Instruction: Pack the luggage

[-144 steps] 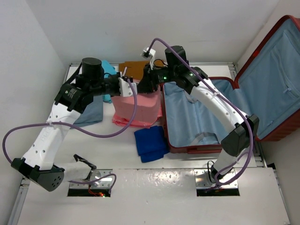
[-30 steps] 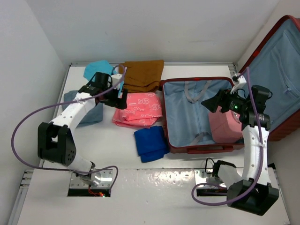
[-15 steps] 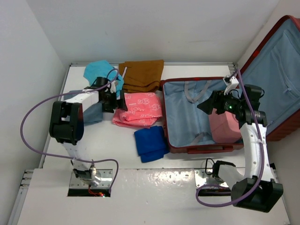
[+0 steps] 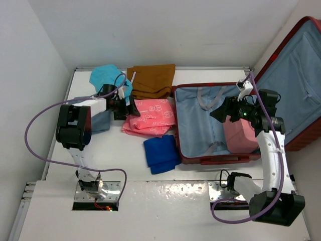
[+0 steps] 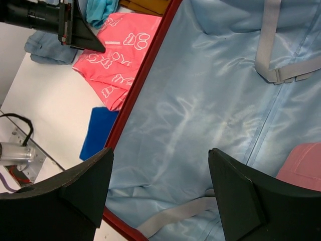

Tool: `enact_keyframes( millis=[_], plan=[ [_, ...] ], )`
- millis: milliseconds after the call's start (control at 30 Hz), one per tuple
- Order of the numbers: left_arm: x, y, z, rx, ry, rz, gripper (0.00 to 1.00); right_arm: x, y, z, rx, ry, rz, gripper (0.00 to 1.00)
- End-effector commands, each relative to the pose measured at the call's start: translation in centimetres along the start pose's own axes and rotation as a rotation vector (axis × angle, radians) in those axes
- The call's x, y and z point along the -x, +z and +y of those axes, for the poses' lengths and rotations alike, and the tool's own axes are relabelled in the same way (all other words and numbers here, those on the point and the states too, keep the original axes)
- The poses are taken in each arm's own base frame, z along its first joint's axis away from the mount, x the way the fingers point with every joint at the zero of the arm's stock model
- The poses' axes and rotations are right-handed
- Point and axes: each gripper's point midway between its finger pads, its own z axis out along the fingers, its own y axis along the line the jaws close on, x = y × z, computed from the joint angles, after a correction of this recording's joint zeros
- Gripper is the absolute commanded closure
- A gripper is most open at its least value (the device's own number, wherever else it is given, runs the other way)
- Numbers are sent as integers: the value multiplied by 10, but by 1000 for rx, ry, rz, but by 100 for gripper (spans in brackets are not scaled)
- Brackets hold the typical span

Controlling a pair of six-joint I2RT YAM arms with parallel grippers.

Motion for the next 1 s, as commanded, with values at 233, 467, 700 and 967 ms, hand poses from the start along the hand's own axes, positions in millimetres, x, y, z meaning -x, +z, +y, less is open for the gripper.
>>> enact_keyframes(
  millis=[233, 467, 700, 967],
  plan=[
    [-6, -4, -12, -119, 50, -6, 60, 17, -5, 0, -26, -74, -32, 24],
    [25, -53, -39, -105, 187, -170, 100, 19, -8, 3, -25, -88, -33, 24],
    [82, -162, -129, -135, 552, -504, 100, 29, -21, -2, -104, -118, -81, 25],
    [105, -243, -243, -103, 917, -785, 100, 76, -79, -58, -436, 70, -364, 25]
  ],
)
